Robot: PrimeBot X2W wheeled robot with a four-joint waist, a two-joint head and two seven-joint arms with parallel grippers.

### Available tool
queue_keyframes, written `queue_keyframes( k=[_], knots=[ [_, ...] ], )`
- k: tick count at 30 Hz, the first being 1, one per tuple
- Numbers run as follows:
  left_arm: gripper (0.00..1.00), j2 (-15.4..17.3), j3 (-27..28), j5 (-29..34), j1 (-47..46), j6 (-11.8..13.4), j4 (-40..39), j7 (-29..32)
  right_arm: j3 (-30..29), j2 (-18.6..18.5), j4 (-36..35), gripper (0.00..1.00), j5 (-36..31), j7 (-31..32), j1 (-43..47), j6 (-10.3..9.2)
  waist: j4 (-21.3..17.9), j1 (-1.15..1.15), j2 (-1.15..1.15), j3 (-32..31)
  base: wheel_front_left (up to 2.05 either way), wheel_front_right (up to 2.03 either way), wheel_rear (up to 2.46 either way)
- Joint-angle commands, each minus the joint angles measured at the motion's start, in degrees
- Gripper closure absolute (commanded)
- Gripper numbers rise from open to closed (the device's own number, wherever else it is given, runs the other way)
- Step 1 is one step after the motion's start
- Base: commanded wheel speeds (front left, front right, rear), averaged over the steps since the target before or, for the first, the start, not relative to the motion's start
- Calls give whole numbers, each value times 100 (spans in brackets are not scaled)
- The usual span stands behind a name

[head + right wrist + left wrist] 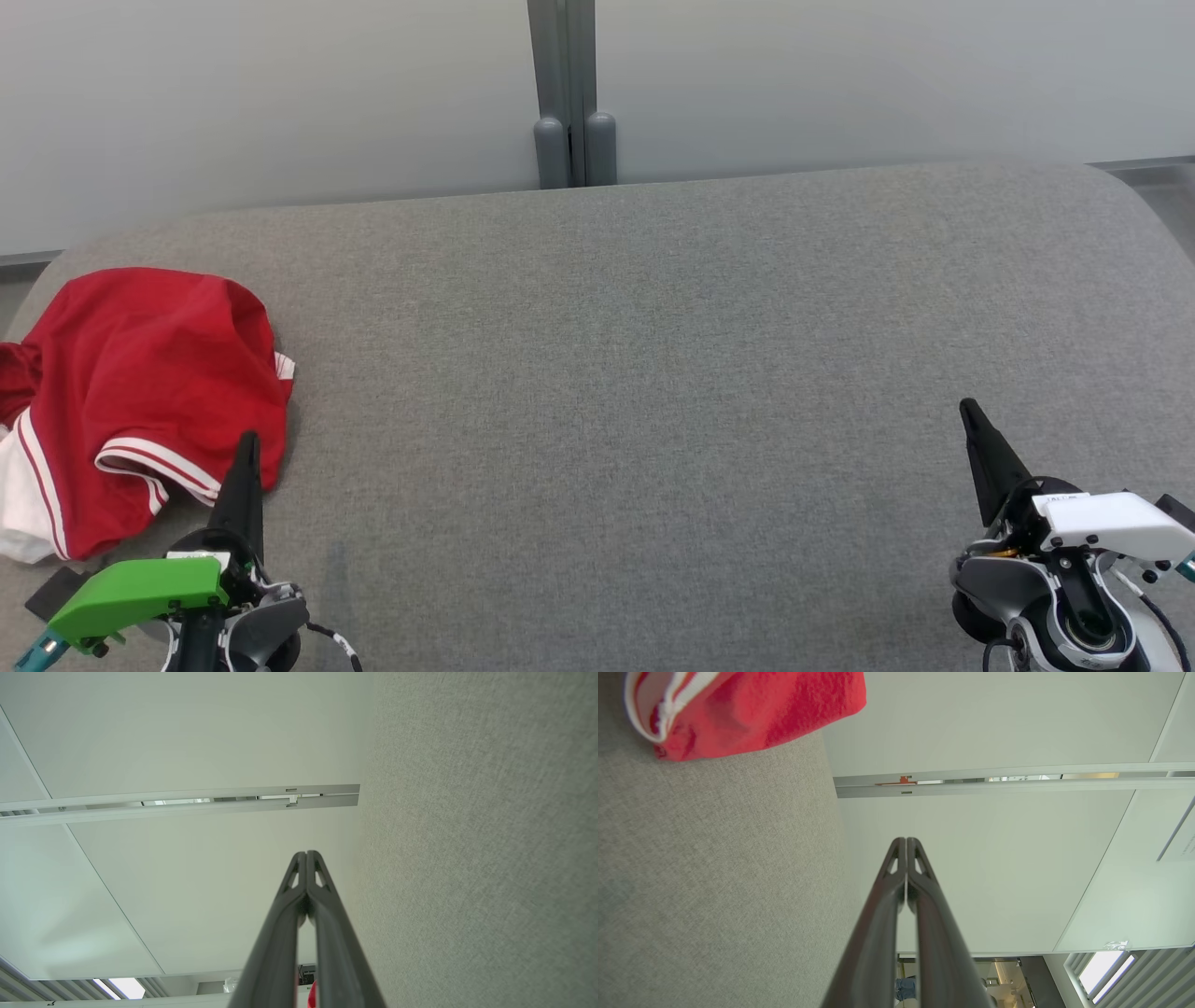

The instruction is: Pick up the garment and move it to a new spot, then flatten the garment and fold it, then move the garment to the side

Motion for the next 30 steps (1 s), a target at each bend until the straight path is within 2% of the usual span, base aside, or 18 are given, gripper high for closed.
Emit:
queue_keyframes(
  k=[1, 30],
  knots=[
    [100, 41, 14, -2, -67, -37, -8, 16, -8, -20, -28, 100, 43, 19, 46, 1, 0, 0, 0, 0, 0, 0, 0],
    [100, 41, 14, -1, -67, -37, -8, 16, -8, -20, -28, 100, 43, 19, 46, 1, 0, 0, 0, 0, 0, 0, 0]
  ],
)
